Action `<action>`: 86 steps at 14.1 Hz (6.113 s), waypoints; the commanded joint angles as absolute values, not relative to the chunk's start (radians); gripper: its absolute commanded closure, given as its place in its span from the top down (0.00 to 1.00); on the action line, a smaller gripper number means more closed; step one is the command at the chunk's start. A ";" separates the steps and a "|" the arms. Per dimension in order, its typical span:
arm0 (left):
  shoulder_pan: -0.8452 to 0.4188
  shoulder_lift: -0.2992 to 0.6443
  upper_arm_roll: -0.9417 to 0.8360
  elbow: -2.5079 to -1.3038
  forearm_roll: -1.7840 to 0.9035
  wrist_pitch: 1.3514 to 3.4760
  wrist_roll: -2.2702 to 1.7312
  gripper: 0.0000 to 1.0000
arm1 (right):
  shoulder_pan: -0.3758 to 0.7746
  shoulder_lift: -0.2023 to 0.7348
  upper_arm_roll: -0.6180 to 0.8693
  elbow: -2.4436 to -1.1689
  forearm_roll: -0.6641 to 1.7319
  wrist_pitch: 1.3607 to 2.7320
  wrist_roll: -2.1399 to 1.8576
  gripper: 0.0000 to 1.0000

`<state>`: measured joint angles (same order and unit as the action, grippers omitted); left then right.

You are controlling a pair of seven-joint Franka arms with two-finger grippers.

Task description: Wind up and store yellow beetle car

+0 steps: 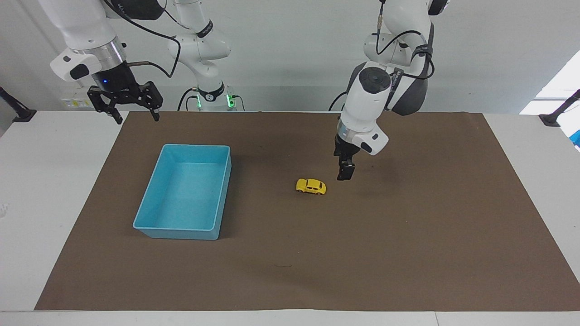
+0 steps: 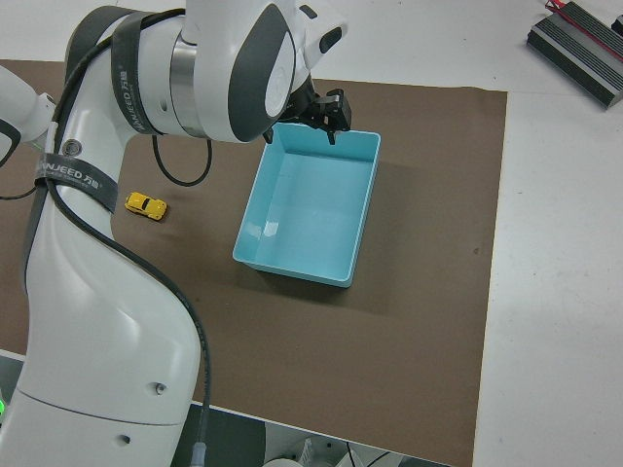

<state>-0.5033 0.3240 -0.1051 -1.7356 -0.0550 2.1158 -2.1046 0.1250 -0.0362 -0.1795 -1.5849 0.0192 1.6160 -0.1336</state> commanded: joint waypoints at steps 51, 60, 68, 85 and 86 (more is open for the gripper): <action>-0.356 0.391 -0.081 -1.868 0.041 2.175 -2.085 0.08 | 0.124 -0.031 -0.176 -1.574 0.017 1.608 -0.112 1.00; -0.356 0.273 -0.081 -1.819 0.057 2.008 -2.031 1.00 | 0.124 -0.032 -0.176 -1.574 0.017 1.608 -0.112 1.00; -0.353 0.273 -0.081 -1.819 0.057 2.023 -1.971 1.00 | 0.124 -0.031 -0.176 -1.574 0.017 1.608 -0.112 1.00; -0.183 0.177 -0.080 -1.796 0.051 2.033 -1.400 1.00 | 0.124 -0.032 -0.176 -1.574 0.017 1.606 -0.112 1.00; -0.151 0.167 -0.081 -1.796 0.049 2.029 -1.294 1.00 | 0.124 -0.032 -0.178 -1.572 0.017 1.606 -0.112 1.00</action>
<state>-0.2046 0.2130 -0.0714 -1.7742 0.0428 2.0336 -1.4487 0.1250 -0.0362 -0.1795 -1.5849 0.0192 1.6160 -0.1336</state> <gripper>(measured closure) 0.000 0.000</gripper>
